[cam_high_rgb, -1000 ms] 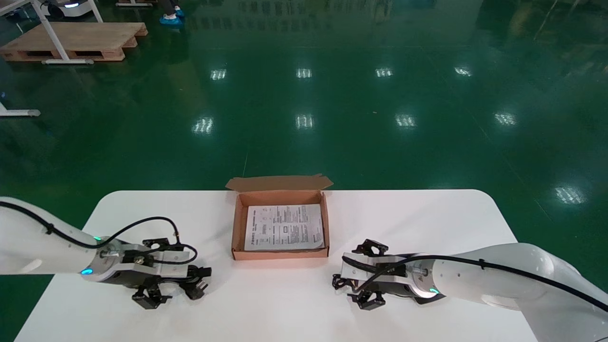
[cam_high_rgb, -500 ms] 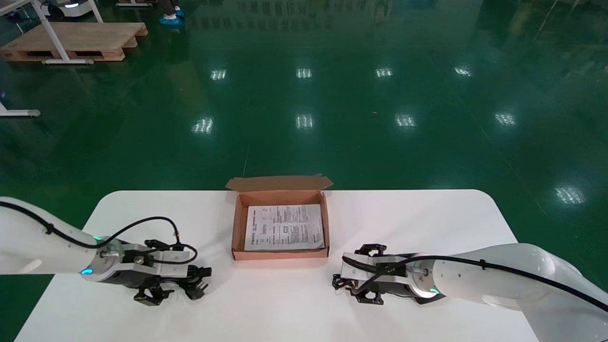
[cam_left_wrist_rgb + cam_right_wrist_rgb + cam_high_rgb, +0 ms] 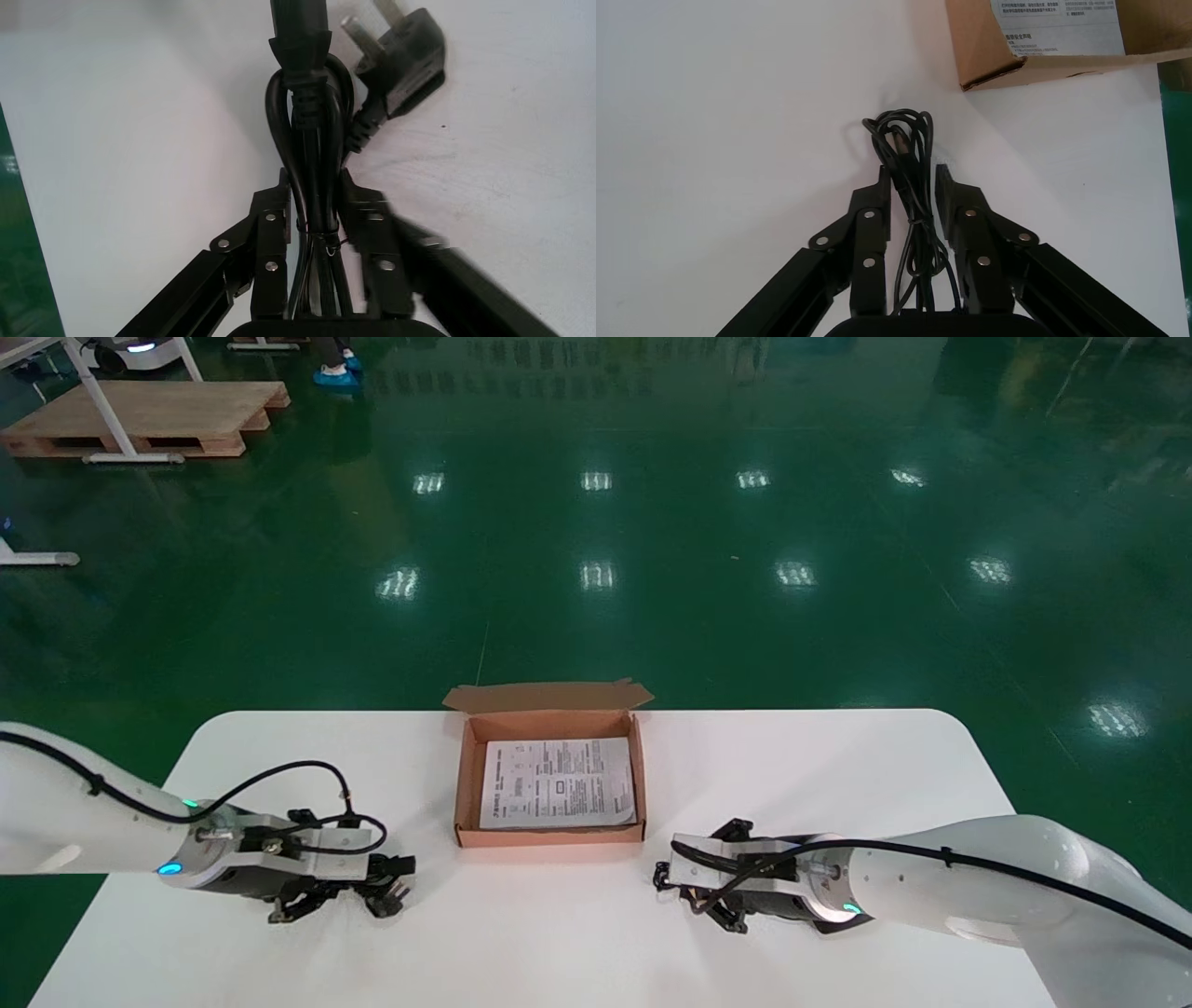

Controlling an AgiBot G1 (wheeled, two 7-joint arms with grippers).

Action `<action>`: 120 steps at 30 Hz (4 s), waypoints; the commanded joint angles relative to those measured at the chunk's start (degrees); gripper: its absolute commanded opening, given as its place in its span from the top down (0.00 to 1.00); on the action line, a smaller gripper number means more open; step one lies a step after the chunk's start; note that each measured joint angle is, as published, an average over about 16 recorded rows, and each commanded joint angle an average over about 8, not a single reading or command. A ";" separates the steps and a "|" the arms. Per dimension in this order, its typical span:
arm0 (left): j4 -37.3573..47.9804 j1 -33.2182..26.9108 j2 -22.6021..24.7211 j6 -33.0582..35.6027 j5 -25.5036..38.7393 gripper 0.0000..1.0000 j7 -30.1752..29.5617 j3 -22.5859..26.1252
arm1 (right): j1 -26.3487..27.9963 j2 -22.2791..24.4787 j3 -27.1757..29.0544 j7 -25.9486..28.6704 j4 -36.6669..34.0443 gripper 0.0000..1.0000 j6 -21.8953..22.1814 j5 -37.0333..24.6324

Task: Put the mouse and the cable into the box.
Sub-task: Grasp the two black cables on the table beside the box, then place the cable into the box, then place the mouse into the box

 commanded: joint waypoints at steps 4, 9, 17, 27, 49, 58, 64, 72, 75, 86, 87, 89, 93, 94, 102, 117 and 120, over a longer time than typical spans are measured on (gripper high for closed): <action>-0.03 0.01 -0.01 -0.01 0.00 1.00 0.00 0.00 | -0.01 0.02 0.00 0.02 0.04 1.00 -0.02 0.00; -0.01 0.01 0.00 0.00 0.01 1.00 0.01 0.01 | 0.07 0.10 0.06 0.01 0.05 1.00 0.04 0.03; -2.26 -2.68 -1.96 1.45 -1.23 1.00 1.78 -0.89 | 5.37 3.87 2.08 -1.52 -0.15 1.00 5.05 -0.23; -7.87 -8.01 -0.50 4.19 -9.48 1.00 7.84 -5.38 | 18.12 4.37 5.56 -6.61 -6.00 1.00 18.61 -0.26; -0.67 -5.21 10.68 -3.21 -15.34 1.00 12.32 -7.66 | 25.94 2.71 7.50 -9.60 -9.39 1.00 21.32 2.11; -10.38 2.92 11.88 -17.56 -17.31 1.00 16.75 -4.39 | 26.04 2.70 7.54 -9.61 -9.43 1.00 21.35 2.15; -13.71 6.86 12.06 -23.90 -20.65 1.00 19.61 1.85 | 26.04 2.70 7.54 -9.61 -9.43 1.00 21.35 2.15; -11.84 6.15 11.89 -27.16 -24.86 1.00 18.57 8.22 | 26.04 2.70 7.54 -9.61 -9.43 1.00 21.35 2.15; -11.42 5.75 11.84 -27.71 -26.37 1.00 18.43 9.96 | 26.04 2.70 7.54 -9.61 -9.43 1.00 21.35 2.15; -9.52 4.53 11.88 -30.32 -30.04 0.68 16.38 15.94 | 26.04 2.70 7.54 -9.61 -9.43 1.00 21.35 2.15; -9.41 4.43 11.88 -30.41 -30.14 0.56 16.21 16.39 | 26.04 2.70 7.54 -9.61 -9.43 1.00 21.35 2.15; -9.11 4.25 11.90 -30.54 -30.46 0.31 15.62 17.36 | 26.04 2.71 7.54 -9.61 -9.43 1.00 21.34 2.16; -8.76 3.99 11.94 -30.54 -30.98 0.00 14.86 18.50 | 26.05 2.71 7.55 -9.61 -9.43 1.00 21.34 2.18; -8.72 3.96 11.94 -30.54 -31.08 0.00 14.77 18.63 | 26.05 2.71 7.55 -9.61 -9.44 1.00 21.34 2.18; -8.74 3.88 11.93 -30.44 -30.97 0.00 14.98 18.48 | 26.03 2.71 7.55 -9.60 -9.44 1.00 21.36 2.17; -6.47 2.02 9.08 -32.49 -33.77 0.00 9.56 15.86 | 25.52 2.71 7.54 -10.78 -7.63 1.00 20.58 2.61; -3.36 -0.23 7.58 -34.07 -35.33 0.00 5.95 14.33 | 24.85 2.62 7.60 -11.41 -6.44 1.00 19.77 3.17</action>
